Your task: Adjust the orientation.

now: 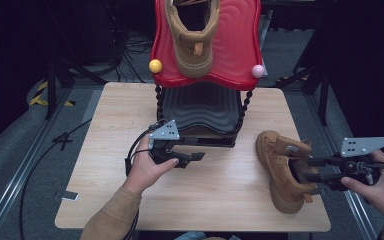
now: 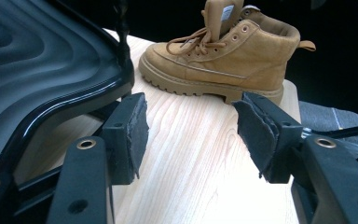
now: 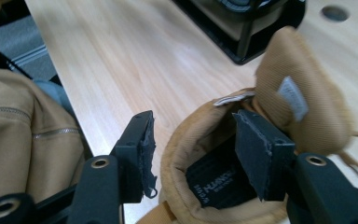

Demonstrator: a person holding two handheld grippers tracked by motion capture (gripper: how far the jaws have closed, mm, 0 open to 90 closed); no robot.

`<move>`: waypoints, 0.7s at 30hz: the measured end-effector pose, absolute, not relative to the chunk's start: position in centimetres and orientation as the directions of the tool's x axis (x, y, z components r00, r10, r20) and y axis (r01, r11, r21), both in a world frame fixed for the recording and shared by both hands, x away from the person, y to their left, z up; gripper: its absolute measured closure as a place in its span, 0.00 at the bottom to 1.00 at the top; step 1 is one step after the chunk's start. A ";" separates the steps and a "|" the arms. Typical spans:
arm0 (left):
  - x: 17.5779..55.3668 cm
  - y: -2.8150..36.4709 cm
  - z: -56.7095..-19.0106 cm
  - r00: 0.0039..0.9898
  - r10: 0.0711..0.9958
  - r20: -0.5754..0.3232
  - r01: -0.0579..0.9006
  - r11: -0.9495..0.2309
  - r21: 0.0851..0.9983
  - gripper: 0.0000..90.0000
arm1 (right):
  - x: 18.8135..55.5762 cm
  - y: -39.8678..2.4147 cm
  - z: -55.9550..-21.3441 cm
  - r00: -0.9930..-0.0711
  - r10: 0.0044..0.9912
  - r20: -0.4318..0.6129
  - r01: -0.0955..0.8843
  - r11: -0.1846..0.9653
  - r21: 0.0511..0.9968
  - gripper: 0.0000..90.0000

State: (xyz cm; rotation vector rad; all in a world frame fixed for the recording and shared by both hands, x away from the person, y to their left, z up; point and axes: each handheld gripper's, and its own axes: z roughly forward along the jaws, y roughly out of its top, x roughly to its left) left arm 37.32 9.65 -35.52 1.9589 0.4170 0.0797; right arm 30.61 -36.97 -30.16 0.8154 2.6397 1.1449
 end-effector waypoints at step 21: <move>37.3 9.9 -35.5 0.933 0.333 -0.133 0.253 -0.350 0.902 0.48 | 33.3 -32.2 -34.2 -0.831 0.553 0.064 0.501 0.692 0.521 0.39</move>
